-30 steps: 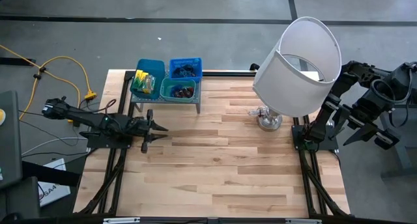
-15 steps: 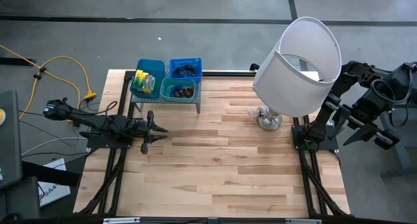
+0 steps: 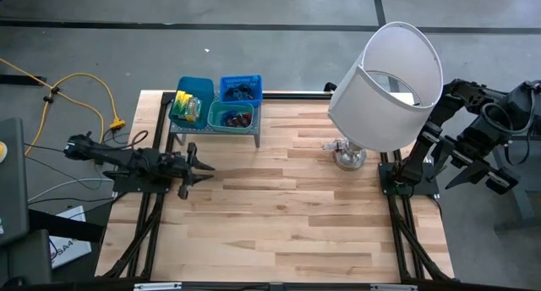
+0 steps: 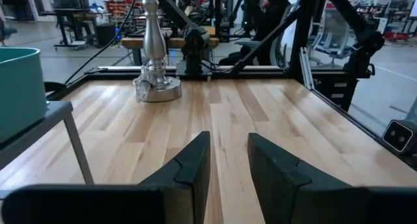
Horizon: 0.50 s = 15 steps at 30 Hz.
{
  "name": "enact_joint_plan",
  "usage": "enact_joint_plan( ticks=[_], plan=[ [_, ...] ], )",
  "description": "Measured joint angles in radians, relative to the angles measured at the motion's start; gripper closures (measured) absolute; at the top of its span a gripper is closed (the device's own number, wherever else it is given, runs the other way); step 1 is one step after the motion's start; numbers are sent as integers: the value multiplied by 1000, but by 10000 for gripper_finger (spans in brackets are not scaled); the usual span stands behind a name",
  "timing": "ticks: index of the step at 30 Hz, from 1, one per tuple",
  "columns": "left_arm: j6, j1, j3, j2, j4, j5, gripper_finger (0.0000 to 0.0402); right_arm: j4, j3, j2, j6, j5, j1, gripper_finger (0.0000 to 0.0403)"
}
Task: Pick & Place Office Desk Supplies
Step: Return to Home Position
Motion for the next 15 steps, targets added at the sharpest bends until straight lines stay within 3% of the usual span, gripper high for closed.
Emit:
enact_joint_plan(
  ticks=[5, 15],
  plan=[
    [4, 0, 0, -86, -53, 4, 304, 0, 0, 0, 0, 0, 0, 283],
    [28, 0, -2, -65, -76, 50, 304, 0, 0, 0, 0, 0, 0, 283]
  ],
)
